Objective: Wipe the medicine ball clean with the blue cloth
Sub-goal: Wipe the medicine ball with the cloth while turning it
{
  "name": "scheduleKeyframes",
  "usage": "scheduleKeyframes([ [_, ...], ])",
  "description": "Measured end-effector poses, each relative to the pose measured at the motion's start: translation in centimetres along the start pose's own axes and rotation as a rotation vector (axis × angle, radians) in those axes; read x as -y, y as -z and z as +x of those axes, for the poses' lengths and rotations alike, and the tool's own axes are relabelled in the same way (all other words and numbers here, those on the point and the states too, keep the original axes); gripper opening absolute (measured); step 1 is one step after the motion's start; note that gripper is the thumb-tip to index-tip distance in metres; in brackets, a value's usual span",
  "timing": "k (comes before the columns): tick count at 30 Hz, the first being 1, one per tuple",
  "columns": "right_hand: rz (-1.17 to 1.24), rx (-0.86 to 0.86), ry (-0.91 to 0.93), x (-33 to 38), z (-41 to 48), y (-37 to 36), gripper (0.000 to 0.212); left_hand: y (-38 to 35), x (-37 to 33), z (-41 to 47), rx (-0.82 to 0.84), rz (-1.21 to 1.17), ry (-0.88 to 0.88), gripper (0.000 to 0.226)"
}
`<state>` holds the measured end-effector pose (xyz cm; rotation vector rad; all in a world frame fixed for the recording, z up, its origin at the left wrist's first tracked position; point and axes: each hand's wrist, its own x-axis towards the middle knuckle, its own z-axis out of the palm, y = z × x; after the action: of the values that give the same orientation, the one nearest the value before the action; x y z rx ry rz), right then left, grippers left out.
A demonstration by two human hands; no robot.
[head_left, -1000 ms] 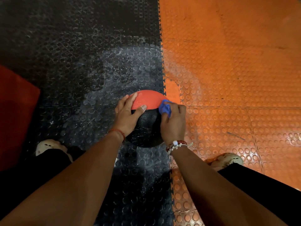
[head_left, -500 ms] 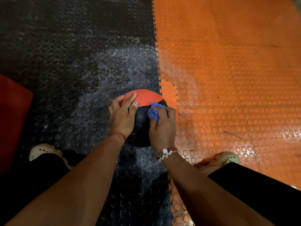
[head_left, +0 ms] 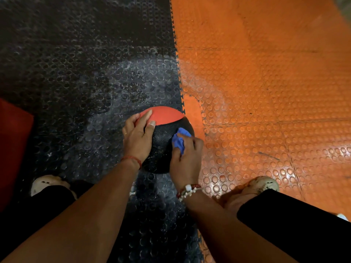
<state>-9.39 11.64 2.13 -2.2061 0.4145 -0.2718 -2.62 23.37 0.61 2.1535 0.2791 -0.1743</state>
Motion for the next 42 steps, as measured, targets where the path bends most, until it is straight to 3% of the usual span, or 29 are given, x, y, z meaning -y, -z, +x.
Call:
scheduleKeyframes([
  [3, -0.037, 0.011, 0.039, -0.7, 2.5, 0.3, 0.032, 0.3, 0.0, -0.1, 0.030, -0.001, 0.015, 0.044],
  [8, 0.017, -0.103, -0.278, -2.9, 4.2, 0.2, 0.024, 0.3, -0.1, -0.2, 0.038, -0.020, 0.025, 0.045],
  [13, 0.050, -0.149, -0.448, -2.4, 3.1, -0.2, 0.024, 0.1, 0.0, -0.2, 0.041, -0.012, 0.017, 0.045],
  [18, -0.004, -0.059, 0.001, 0.0, 0.7, -0.8, 0.032, 0.8, 0.1, -0.3, 0.046, -0.024, 0.015, 0.046],
  [21, -0.031, -0.029, 0.051, -0.1, 3.3, -0.2, 0.030, 1.1, 0.2, -0.4, 0.063, -0.027, 0.004, 0.047],
  [26, -0.025, -0.021, -0.253, -2.3, 6.5, 0.2, 0.025, 1.1, 0.1, -0.4, 0.073, -0.062, 0.008, 0.057],
  [28, 0.014, -0.005, -0.307, -3.3, 7.2, 0.4, 0.022, 0.9, 0.3, -0.4, 0.052, -0.088, 0.037, 0.073],
  [31, 0.142, 0.021, -0.373, -4.5, 7.9, 0.7, 0.011, 0.5, 1.1, -0.9, 0.000, -0.220, 0.234, 0.100],
  [34, 0.348, 0.017, -0.530, -5.6, 8.2, 0.7, 0.009, -0.1, 2.3, -1.5, -0.023, -0.284, 0.308, 0.099],
  [39, 0.367, 0.015, -0.555, -6.1, 7.6, -0.1, 0.016, 0.2, 3.9, -0.9, -0.004, -0.454, 0.384, 0.112],
  [42, 0.333, 0.001, -0.553, -6.1, 7.2, -0.4, 0.016, 0.4, 4.8, -0.7, 0.018, -0.540, 0.415, 0.103],
])
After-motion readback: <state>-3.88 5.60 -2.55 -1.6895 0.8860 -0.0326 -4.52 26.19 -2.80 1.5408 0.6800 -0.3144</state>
